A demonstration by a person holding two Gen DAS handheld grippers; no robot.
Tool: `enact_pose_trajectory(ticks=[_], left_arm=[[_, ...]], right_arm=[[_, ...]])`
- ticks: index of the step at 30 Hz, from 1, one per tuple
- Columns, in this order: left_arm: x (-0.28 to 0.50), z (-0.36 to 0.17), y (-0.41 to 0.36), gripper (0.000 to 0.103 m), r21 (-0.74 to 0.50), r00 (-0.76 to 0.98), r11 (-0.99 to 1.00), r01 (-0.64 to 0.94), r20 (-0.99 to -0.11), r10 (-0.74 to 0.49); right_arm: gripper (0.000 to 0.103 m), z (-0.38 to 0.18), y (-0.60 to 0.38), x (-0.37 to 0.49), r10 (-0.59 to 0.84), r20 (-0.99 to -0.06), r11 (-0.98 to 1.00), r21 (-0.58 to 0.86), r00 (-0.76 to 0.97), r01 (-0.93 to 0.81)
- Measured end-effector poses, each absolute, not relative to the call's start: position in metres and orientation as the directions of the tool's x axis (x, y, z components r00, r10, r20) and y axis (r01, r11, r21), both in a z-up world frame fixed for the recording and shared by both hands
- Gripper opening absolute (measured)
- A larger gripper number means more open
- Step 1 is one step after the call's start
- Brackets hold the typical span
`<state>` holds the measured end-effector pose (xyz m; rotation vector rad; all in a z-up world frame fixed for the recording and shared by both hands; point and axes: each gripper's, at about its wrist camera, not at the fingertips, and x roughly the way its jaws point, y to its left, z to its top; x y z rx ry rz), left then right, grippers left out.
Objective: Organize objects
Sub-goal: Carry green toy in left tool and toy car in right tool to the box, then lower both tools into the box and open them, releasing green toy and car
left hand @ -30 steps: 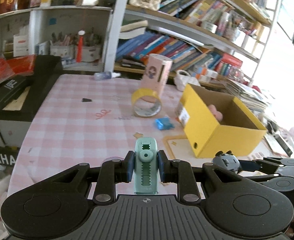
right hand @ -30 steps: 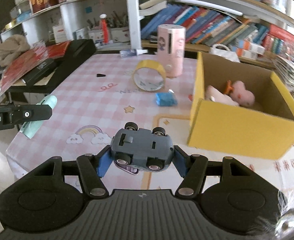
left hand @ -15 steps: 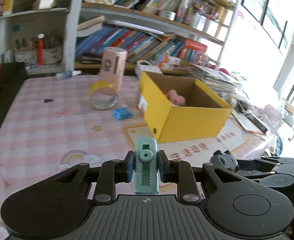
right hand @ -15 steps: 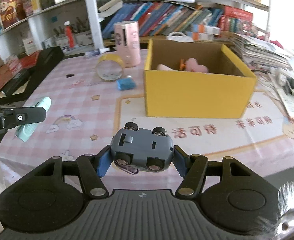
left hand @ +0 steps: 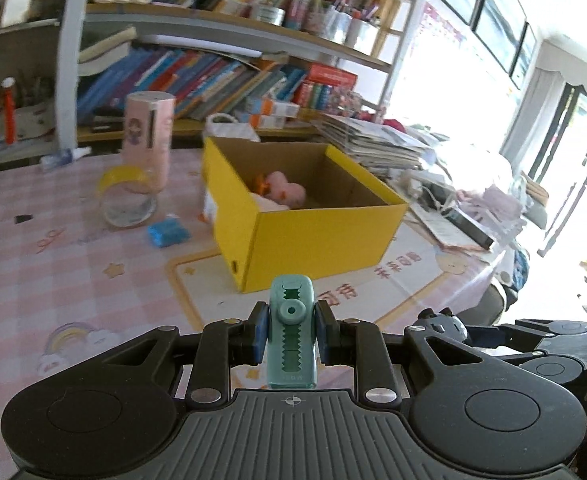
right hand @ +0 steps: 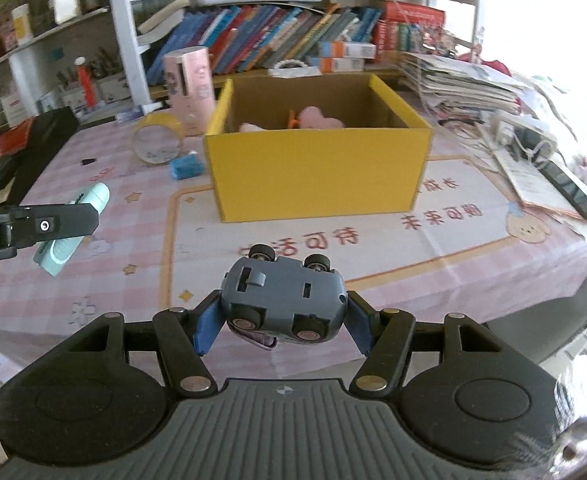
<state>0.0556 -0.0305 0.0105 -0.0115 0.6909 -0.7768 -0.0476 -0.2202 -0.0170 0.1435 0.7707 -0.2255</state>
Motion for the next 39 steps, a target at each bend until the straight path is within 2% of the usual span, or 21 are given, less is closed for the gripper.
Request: enact_pose_trajectory(ticks=[6, 14, 27, 33, 39], left_arm=[[0.062, 0.011, -0.06, 0.023, -0.246, 0.486, 0.703, 0.667, -0.572, -0.661], [0.09, 0.018, -0.091, 0.023, -0.244, 0.513, 0.726, 0.643, -0.566, -0.645], [0.163, 0.042, -0.158, 0.023, -0.173, 0.634, 0.789, 0.589, -0.506, -0.584], [0.191, 0.026, -0.183, 0.023, -0.141, 0.644, 0.817, 0.559, -0.547, -0.535], [0.21, -0.006, -0.197, 0.023, -0.143, 0.601, 0.835, 0.531, -0.631, -0.49]], right_arm=[[0.061, -0.02, -0.252, -0.045, -0.173, -0.715, 0.948, 0.068, 0.678, 0.312], [0.061, -0.017, -0.285, -0.018, -0.155, -0.708, 0.953, 0.076, 0.689, 0.293], [0.061, 0.017, -0.346, 0.067, -0.117, -0.592, 0.976, 0.079, 0.797, 0.203], [0.061, 0.019, -0.352, 0.111, -0.07, -0.57, 0.995, 0.023, 0.819, 0.101], [0.061, -0.008, -0.348, 0.146, -0.01, -0.644, 1.0, -0.027, 0.765, -0.01]])
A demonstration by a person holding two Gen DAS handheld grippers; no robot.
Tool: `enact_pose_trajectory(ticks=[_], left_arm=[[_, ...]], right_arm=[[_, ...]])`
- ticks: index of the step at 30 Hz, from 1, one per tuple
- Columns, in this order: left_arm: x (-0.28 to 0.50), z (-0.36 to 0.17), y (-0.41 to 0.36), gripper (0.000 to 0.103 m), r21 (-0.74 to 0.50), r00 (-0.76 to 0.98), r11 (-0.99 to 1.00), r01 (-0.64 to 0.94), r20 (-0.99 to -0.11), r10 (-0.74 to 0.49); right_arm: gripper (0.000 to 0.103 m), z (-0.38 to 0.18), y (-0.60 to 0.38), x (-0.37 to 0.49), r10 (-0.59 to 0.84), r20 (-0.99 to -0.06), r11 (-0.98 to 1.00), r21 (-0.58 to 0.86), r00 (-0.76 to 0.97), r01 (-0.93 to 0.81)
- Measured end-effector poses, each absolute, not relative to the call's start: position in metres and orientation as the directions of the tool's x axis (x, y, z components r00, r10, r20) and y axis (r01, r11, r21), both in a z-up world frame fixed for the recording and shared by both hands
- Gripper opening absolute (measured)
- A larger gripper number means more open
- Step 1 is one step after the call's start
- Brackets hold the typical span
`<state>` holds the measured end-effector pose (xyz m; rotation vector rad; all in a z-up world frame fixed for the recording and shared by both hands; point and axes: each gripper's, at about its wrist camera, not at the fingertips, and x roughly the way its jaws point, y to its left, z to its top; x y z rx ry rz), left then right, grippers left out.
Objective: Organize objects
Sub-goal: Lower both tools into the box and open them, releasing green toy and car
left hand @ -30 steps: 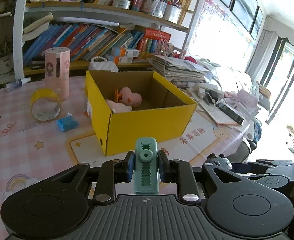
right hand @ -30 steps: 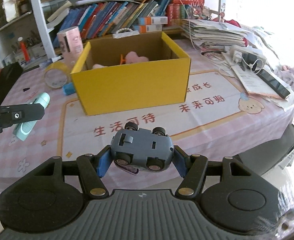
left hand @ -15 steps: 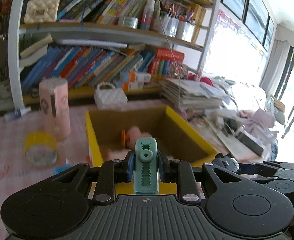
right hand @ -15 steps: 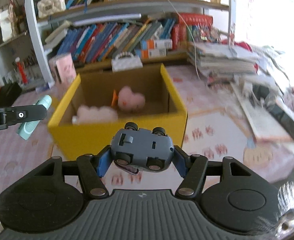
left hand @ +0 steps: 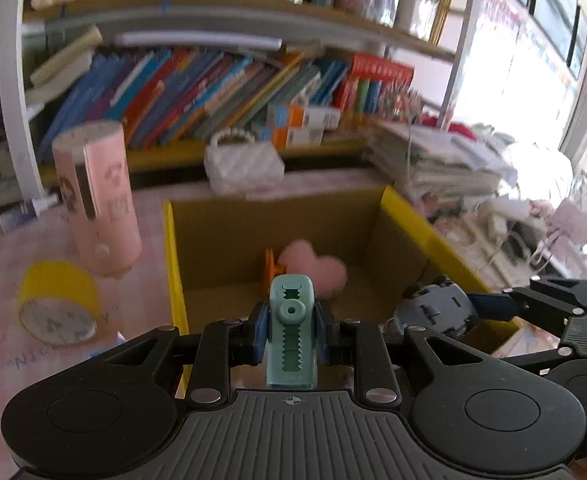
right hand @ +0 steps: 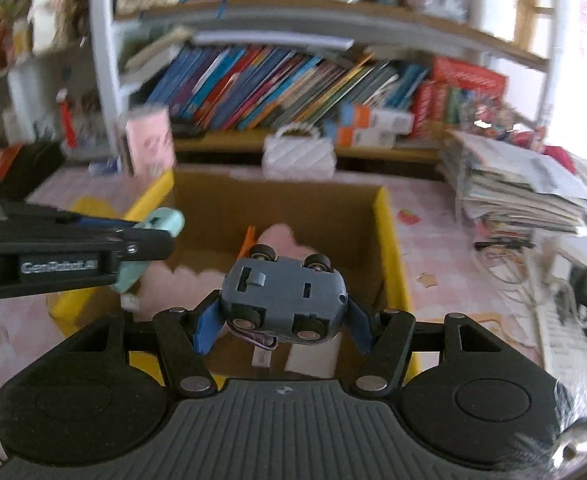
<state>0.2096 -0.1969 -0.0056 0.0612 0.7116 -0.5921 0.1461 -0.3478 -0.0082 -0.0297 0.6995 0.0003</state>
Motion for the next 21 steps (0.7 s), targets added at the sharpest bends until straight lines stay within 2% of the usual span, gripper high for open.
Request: enact_pose_trajectory(ticks=[4, 8, 17, 21], left_arm=[[0.215, -0.02, -0.201, 0.023, -0.132, 0.581, 0.843, 0.521, -0.669, -0.464], [0.213, -0.022, -0.207, 0.023, -0.091, 0.594, 0.841, 0.533, -0.668, -0.448], [0.214, -0.021, -0.209, 0.023, -0.111, 0.591, 0.847, 0.519, -0.669, -0.45], [0.213, -0.02, -0.208, 0.023, -0.116, 0.594, 0.852, 0.511, -0.668, -0.448]], right_arm=[[0.061, -0.025, -0.349, 0.16, 0.026, -0.683, 0.998, -0.025, 0.73, -0.059], [0.061, -0.032, -0.353, 0.173, 0.051, -0.711, 0.996, -0.013, 0.702, -0.085], [0.061, -0.044, -0.373, 0.188, 0.214, -0.772, 0.976, 0.196, 0.599, -0.096], [0.061, -0.045, -0.374, 0.186, 0.221, -0.773, 0.973, 0.213, 0.595, -0.085]])
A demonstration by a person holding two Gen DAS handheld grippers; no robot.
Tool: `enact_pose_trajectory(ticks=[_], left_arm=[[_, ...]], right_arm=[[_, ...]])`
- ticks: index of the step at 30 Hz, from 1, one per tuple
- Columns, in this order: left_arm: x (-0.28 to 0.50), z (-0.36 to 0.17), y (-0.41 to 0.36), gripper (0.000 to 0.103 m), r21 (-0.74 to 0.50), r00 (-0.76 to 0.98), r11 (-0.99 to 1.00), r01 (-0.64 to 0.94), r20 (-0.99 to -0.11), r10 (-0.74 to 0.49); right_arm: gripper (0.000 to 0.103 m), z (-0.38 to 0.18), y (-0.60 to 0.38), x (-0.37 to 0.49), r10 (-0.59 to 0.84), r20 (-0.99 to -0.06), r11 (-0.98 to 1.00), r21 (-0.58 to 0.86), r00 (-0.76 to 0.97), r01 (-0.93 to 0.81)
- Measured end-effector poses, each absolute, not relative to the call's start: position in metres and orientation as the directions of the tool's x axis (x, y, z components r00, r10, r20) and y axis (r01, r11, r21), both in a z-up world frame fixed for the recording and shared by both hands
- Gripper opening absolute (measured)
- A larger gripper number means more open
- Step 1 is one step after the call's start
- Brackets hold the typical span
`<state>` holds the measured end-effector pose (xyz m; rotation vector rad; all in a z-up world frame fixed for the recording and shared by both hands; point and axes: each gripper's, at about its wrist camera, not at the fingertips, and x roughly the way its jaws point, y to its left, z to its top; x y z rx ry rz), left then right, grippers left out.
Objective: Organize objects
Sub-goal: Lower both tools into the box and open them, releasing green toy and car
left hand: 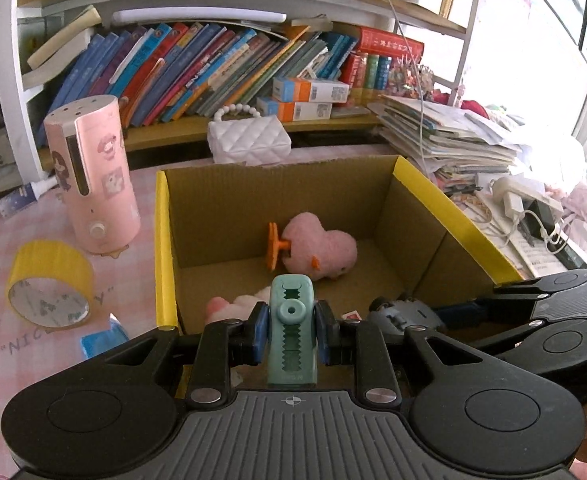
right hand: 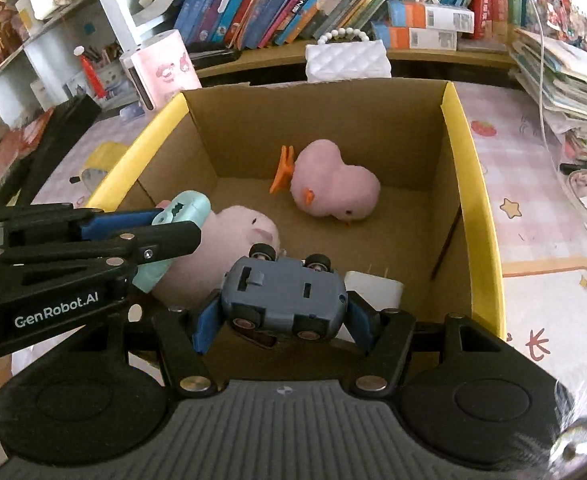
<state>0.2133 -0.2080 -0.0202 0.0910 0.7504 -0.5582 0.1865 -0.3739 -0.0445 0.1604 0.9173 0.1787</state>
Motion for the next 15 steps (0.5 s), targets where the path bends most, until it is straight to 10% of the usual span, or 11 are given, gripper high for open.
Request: enact_pose_trajectory(ticks=[4, 8, 15], left_arm=[[0.208, -0.016, -0.204, 0.029, -0.121, 0.605, 0.85, 0.513, -0.651, -0.458], [0.2, -0.006, -0.194, 0.068, -0.131, 0.636, 0.861, 0.492, -0.622, -0.458], [0.175, 0.016, -0.17, 0.075, -0.149, 0.672, 0.859, 0.491, -0.564, -0.481]], right_arm=[[0.062, -0.043, -0.372, 0.183, 0.192, -0.768, 0.979, 0.197, 0.61, -0.059], [0.062, -0.039, -0.37, 0.176, 0.155, -0.76, 0.983, 0.18, 0.632, -0.024], [0.063, -0.021, -0.363, 0.15, 0.082, -0.716, 0.991, 0.134, 0.693, 0.022]])
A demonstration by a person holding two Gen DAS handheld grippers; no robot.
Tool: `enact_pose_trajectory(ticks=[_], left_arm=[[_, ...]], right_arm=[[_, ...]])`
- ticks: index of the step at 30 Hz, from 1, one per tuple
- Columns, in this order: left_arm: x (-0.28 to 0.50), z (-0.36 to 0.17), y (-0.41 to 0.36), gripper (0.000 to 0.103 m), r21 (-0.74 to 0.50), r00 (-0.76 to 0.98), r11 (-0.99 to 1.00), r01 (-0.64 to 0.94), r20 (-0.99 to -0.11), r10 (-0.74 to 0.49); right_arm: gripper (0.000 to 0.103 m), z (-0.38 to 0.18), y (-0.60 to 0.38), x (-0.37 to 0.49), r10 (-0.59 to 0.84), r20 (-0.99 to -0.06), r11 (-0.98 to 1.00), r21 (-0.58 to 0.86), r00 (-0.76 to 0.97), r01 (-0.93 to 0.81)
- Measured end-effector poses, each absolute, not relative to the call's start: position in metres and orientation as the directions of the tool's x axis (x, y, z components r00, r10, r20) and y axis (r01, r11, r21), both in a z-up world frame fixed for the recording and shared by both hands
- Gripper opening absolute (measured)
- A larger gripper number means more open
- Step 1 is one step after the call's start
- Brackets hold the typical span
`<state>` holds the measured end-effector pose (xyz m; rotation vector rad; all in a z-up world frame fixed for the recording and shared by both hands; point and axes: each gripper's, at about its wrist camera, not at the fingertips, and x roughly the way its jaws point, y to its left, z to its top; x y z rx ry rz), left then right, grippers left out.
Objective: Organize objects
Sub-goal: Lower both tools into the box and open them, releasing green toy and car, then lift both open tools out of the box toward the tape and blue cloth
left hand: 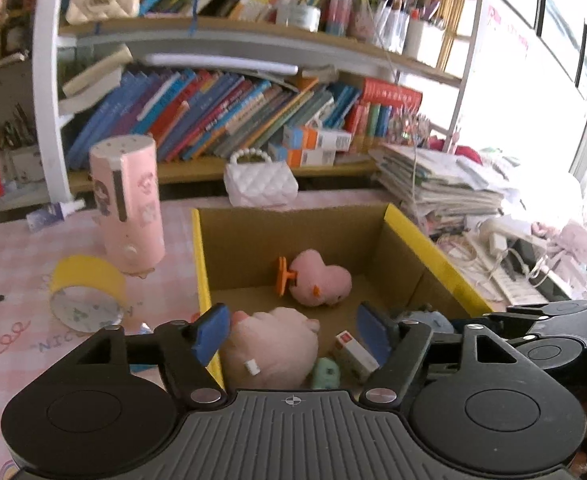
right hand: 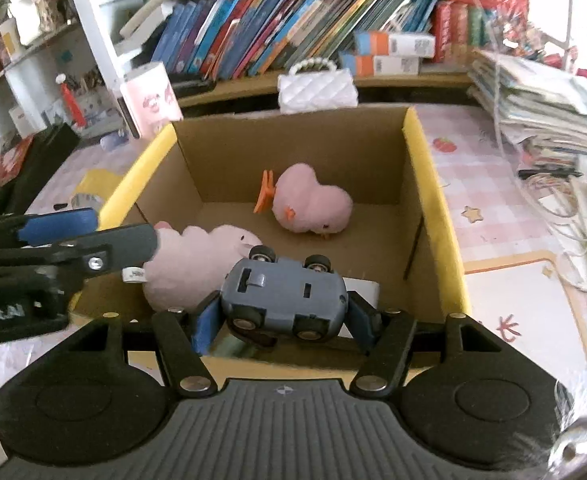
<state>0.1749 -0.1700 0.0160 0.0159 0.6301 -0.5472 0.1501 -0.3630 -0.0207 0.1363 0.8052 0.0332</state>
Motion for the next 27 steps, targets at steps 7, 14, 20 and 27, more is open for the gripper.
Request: enact_pose_trajectory(ticks=[7, 14, 20, 27], left_arm=[[0.138, 0.023, -0.14, 0.082, -0.138, 0.701, 0.863, 0.487, -0.528, -0.48], [0.113, 0.009, -0.108, 0.082, -0.151, 0.696, 0.889, 0.432, -0.571, -0.435], [0.092, 0.0, -0.08, 0.084, -0.143, 0.691, 0.906, 0.398, -0.603, -0.398], [0.071, -0.001, -0.051, 0.09, -0.126, 0.693, 0.914, 0.385, -0.615, -0.377]], right_arm=[[0.063, -0.001, -0.351, 0.104, -0.033, -0.635, 0.992, 0.074, 0.772, 0.103], [0.063, -0.005, -0.328, 0.064, -0.089, -0.648, 0.982, 0.068, 0.757, 0.174], [0.063, -0.013, -0.292, 0.035, -0.114, -0.661, 0.982, 0.038, 0.741, 0.185], [0.063, -0.019, -0.254, 0.013, -0.098, -0.677, 0.987, 0.029, 0.729, 0.16]])
